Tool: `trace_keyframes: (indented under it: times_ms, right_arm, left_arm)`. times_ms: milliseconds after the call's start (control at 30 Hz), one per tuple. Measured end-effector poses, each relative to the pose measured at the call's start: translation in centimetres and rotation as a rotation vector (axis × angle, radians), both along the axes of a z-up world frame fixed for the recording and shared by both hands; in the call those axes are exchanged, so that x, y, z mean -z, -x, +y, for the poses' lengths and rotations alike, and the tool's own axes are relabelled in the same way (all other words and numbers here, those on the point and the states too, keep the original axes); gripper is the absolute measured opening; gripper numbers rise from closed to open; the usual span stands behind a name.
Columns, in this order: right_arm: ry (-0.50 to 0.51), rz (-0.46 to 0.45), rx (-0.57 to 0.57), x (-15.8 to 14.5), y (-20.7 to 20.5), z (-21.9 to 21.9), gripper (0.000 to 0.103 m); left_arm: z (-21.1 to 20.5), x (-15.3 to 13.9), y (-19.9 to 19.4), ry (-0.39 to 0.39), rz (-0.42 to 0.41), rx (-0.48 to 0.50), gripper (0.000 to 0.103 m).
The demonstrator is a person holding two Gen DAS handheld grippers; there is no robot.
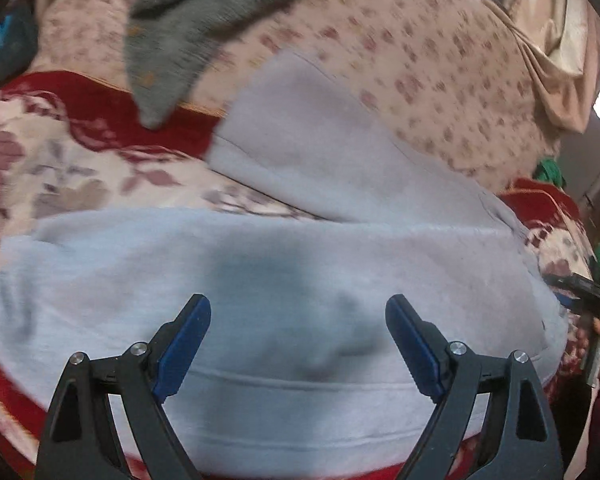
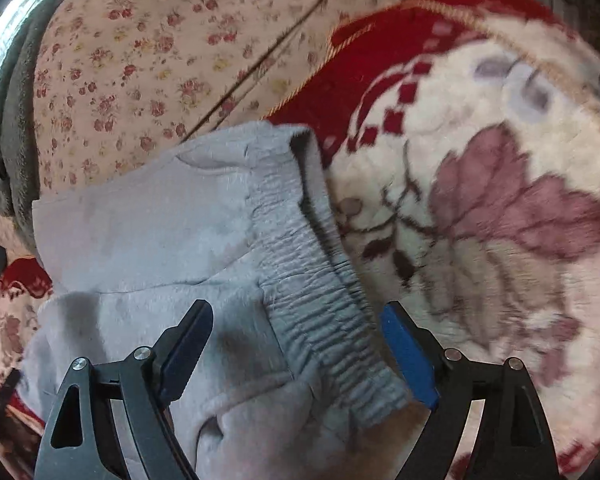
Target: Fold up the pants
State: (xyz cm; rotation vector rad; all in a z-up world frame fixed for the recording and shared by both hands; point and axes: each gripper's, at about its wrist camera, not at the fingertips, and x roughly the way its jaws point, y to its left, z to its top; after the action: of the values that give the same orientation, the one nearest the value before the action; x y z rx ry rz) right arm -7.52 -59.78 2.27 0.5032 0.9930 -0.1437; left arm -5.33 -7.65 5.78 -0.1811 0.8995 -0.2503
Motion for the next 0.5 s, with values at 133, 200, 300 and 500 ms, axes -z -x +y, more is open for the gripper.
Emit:
trace_keyframes:
  times_ms: [133, 200, 300, 500]
  right_arm:
    - [0.025, -0.017, -0.052, 1.7, -1.4, 0.4, 0.072]
    - [0.065, -0.032, -0.109, 1.7, -1.4, 1.2, 0.052]
    - [0.134, -0.028, -0.131, 1.4, -1.1, 1.7, 0.046]
    - [0.306, 0.004, -0.162, -0.5, -1.0, 3.7, 0.072]
  left_arm:
    - [-2.4, 1.7, -0.7, -0.026, 0.036, 0.031, 0.089]
    - [-2.7, 2.6, -0.8, -0.04, 0.055, 0.032, 0.089]
    - [-2.2, 4.3, -1.0, -0.051, 0.099, 0.018, 0.089]
    - [-1.4, 2.5, -1.7, -0.037, 0.059, 0.007, 0.089]
